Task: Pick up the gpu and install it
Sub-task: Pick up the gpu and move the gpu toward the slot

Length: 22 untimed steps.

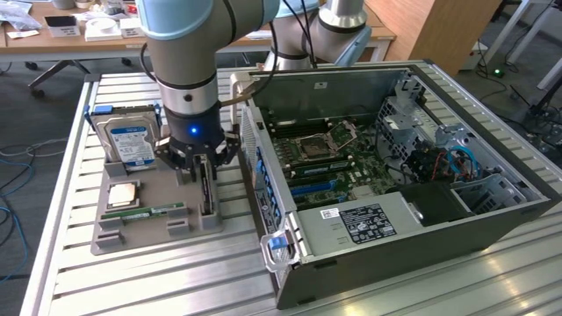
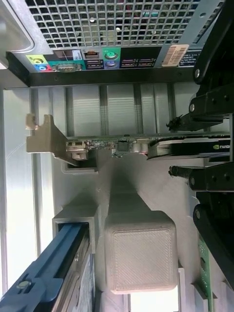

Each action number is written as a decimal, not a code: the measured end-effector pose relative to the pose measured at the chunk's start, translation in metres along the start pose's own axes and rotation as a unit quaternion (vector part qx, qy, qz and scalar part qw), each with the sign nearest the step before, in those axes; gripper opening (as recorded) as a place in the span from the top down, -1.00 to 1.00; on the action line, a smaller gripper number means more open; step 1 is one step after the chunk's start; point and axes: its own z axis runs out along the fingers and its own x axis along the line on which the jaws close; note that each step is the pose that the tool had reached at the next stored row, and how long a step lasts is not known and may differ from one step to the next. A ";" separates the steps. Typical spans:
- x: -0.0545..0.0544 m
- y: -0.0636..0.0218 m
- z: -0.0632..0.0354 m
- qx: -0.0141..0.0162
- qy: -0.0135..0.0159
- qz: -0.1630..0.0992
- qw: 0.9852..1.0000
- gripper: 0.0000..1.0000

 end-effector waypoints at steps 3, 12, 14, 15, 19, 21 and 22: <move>0.000 -0.0001 0.0014 0.000 0.000 0.000 1.000 0.15; 0.000 -0.0002 0.0042 0.000 0.000 0.000 1.000 0.15; 0.000 -0.0002 0.0043 0.000 0.000 0.000 1.000 0.15; 0.000 -0.0002 0.0043 0.000 0.000 0.000 1.000 0.15; 0.000 -0.0002 0.0043 0.000 0.000 0.000 1.000 0.15; 0.000 -0.0002 0.0043 0.000 0.000 0.000 1.000 0.15; 0.000 -0.0002 0.0043 0.000 0.000 0.000 1.000 0.15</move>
